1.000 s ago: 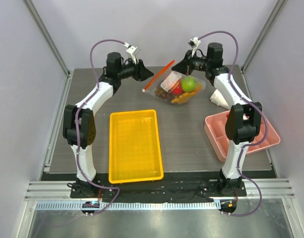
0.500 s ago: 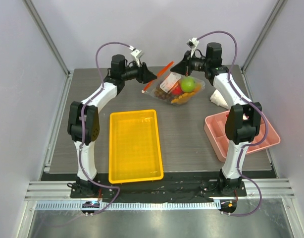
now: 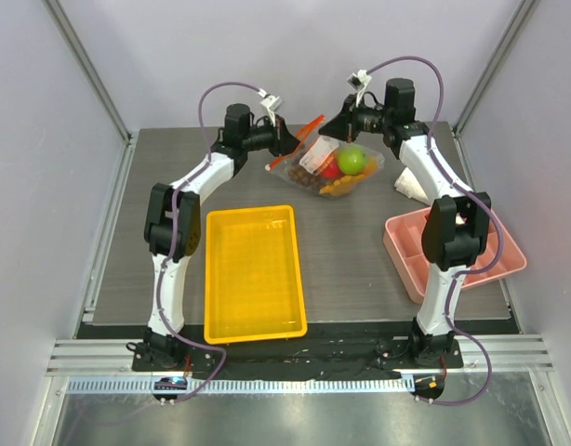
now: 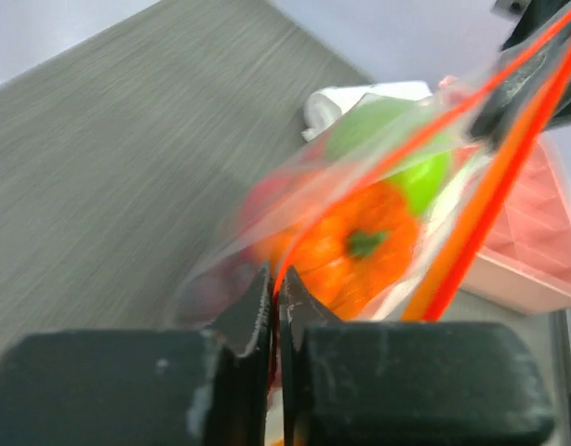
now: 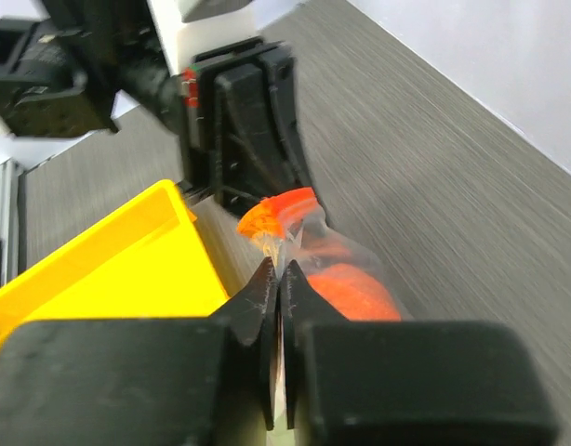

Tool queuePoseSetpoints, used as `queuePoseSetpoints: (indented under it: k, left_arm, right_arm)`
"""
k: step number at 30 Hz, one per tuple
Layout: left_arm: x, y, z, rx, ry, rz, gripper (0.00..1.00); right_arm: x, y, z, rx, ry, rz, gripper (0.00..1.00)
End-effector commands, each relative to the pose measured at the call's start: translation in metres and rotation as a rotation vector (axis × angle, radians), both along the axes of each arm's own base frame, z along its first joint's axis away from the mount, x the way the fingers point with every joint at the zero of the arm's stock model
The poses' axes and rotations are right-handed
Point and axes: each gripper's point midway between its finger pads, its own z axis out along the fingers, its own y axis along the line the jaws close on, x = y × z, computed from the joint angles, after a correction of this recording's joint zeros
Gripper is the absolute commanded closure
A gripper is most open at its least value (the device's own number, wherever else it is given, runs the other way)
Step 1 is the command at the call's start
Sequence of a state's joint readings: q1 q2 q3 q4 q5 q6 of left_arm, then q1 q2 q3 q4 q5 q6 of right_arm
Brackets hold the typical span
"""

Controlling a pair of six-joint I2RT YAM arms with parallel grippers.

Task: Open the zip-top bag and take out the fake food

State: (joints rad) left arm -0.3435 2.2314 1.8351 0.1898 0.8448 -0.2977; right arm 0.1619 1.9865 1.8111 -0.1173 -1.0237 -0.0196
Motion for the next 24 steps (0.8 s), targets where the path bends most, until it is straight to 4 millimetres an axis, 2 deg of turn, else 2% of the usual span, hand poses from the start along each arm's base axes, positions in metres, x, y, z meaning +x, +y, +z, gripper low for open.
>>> queuePoseSetpoints:
  k: [1, 3, 4, 5, 6, 7, 8, 9, 10, 11, 12, 13, 14, 17, 18, 19, 20, 22, 23, 24]
  left_arm:
    - [-0.007, -0.014, 0.038, -0.116, 0.025, -0.028, 1.00]
    - [-0.007, -0.014, 0.051, -0.161, 0.056, 0.001, 1.00]
    - [-0.005, -0.014, 0.058, -0.198, 0.123, 0.045, 1.00]
    - [-0.005, -0.015, 0.060, -0.219, 0.160, 0.066, 1.00]
    - [-0.005, -0.014, 0.067, -0.242, 0.188, 0.094, 1.00]
    - [0.003, -0.010, 0.070, -0.293, 0.282, 0.181, 1.00]
    - [0.004, -0.007, 0.057, -0.302, 0.352, 0.222, 1.00]
    - [0.003, -0.005, 0.063, -0.340, 0.372, 0.244, 1.00]
    - [0.001, -0.006, 0.060, -0.375, 0.434, 0.264, 1.00]
    - [0.003, -0.004, 0.060, -0.403, 0.450, 0.299, 1.00]
    - [-0.002, -0.006, 0.053, -0.420, 0.454, 0.297, 1.00]
    - [-0.008, -0.011, 0.055, -0.432, 0.461, 0.287, 1.00]
    - [-0.010, -0.014, 0.054, -0.448, 0.476, 0.293, 1.00]
    - [-0.022, -0.026, 0.052, -0.457, 0.491, 0.282, 1.00]
    - [-0.024, -0.028, 0.049, -0.461, 0.502, 0.284, 1.00]
    - [-0.030, -0.031, 0.055, -0.476, 0.494, 0.276, 1.00]
    - [-0.032, -0.031, 0.059, -0.494, 0.501, 0.280, 1.00]
    - [-0.037, -0.033, 0.058, -0.512, 0.500, 0.306, 1.00]
    - [-0.040, -0.033, 0.067, -0.528, 0.494, 0.307, 1.00]
    - [-0.042, -0.035, 0.069, -0.542, 0.501, 0.315, 1.00]
  right_arm:
    - [0.022, -0.008, 0.043, -0.017, -0.069, -0.146, 0.76]
    - [0.033, -0.016, 0.040, -0.023, 0.022, -0.258, 0.60]
    - [0.043, -0.024, 0.035, -0.015, 0.088, -0.353, 0.39]
    - [0.046, -0.029, 0.027, -0.019, 0.150, -0.405, 0.33]
    - [0.050, -0.033, 0.030, -0.011, 0.182, -0.459, 0.30]
    - [0.061, -0.048, 0.022, -0.007, 0.251, -0.591, 0.27]
    - [0.058, -0.056, 0.010, -0.030, 0.324, -0.654, 0.26]
    - [0.059, -0.061, 0.010, -0.030, 0.358, -0.709, 0.26]
    - [0.059, -0.075, 0.013, -0.020, 0.383, -0.813, 0.18]
    - [0.054, -0.080, 0.012, -0.024, 0.408, -0.850, 0.18]
    - [0.050, -0.087, 0.003, -0.041, 0.425, -0.889, 0.18]
    - [0.046, -0.093, 0.007, -0.045, 0.416, -0.928, 0.17]
    - [0.040, -0.108, 0.010, -0.056, 0.405, -1.013, 0.16]
    - [0.019, -0.112, 0.021, -0.074, 0.380, -1.044, 0.14]
    - [0.013, -0.108, 0.022, -0.080, 0.380, -1.036, 0.14]
    - [0.008, -0.103, 0.021, -0.088, 0.378, -1.025, 0.14]
    - [-0.001, -0.088, 0.014, -0.109, 0.388, -0.995, 0.14]
    - [-0.016, -0.074, 0.021, -0.106, 0.370, -0.960, 0.16]
    - [-0.020, -0.072, 0.015, -0.119, 0.368, -0.975, 0.18]
    - [-0.029, -0.063, 0.022, -0.109, 0.350, -0.965, 0.21]
